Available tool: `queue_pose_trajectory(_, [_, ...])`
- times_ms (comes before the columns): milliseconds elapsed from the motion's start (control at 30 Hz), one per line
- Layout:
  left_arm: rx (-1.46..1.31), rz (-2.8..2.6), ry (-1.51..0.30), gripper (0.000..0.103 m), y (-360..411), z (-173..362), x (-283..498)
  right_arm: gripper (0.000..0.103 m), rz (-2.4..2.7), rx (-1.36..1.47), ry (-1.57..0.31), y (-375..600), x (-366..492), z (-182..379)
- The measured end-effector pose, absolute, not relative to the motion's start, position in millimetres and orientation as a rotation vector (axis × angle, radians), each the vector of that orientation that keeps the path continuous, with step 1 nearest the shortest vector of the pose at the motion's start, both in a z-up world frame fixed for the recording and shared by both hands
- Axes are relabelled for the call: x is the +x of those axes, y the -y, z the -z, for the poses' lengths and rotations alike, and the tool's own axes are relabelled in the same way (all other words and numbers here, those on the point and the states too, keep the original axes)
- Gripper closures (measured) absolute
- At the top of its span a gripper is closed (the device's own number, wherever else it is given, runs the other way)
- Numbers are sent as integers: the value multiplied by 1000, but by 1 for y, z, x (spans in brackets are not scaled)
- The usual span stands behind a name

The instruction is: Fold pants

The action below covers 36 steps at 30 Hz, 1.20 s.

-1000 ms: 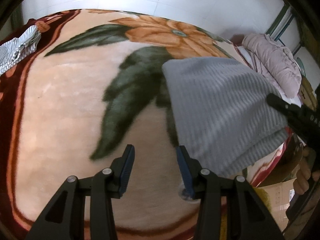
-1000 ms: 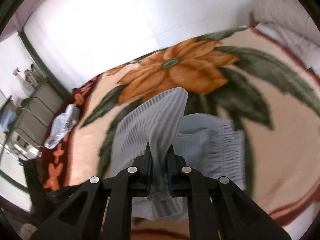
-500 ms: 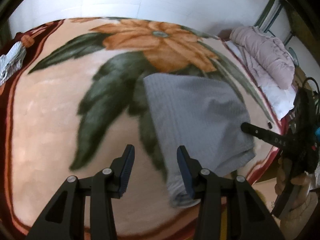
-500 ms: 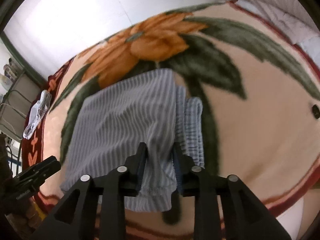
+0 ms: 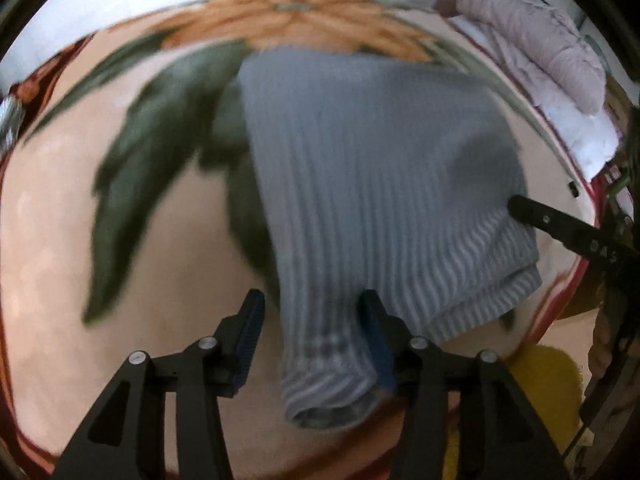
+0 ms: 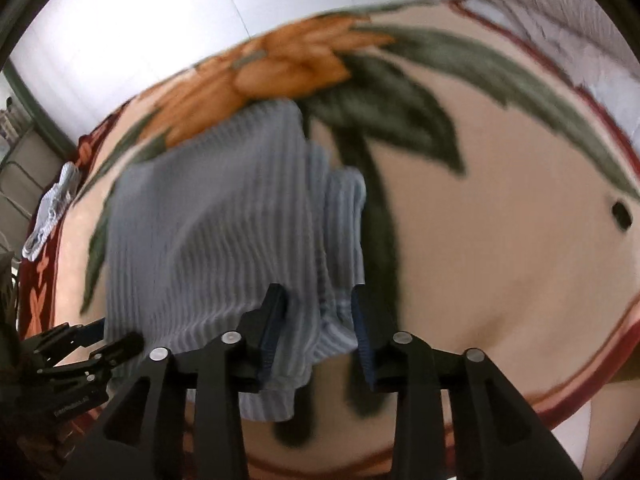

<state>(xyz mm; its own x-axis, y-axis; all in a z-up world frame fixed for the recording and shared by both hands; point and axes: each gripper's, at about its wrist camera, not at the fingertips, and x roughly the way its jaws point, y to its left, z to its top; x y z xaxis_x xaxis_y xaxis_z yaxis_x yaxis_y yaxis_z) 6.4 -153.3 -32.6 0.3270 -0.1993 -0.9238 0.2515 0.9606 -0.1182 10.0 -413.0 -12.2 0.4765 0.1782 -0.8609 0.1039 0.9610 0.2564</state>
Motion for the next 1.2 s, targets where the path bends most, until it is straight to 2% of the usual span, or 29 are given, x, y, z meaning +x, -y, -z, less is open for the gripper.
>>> queue_pose_trajectory(33, [30,294,-1205,47,151,34,5,60,-47,298,-1076,415,8,11])
queue_pose_trajectory(333, [-48,300,-1134,47,138,2,1,60,-154,333,-1007,402,-19,-24])
queue_pose_trajectory(467, [-17,298,-1167,47,145,14,3,60,-159,232,-1053,385,-20,-9])
queue_pose_trajectory(533, [-23,290,-1194,44,143,27,2,60,-94,180,-1151,384,-19,20])
queue_pose_trajectory(600, [-55,290,-1206,41,135,32,2,60,-86,237,-1199,392,-19,30])
queue_pose_trajectory(867, [-132,308,-1162,42,121,2,8,59,-114,419,-1087,416,-18,-4])
queue_pose_trajectory(1000, [-126,309,-1107,42,124,-15,19,50,-85,446,-1050,415,-5,-12])
queue_pose_trajectory(1200, [-127,288,-1094,42,123,-19,36,49,-43,482,-1005,421,-5,-30])
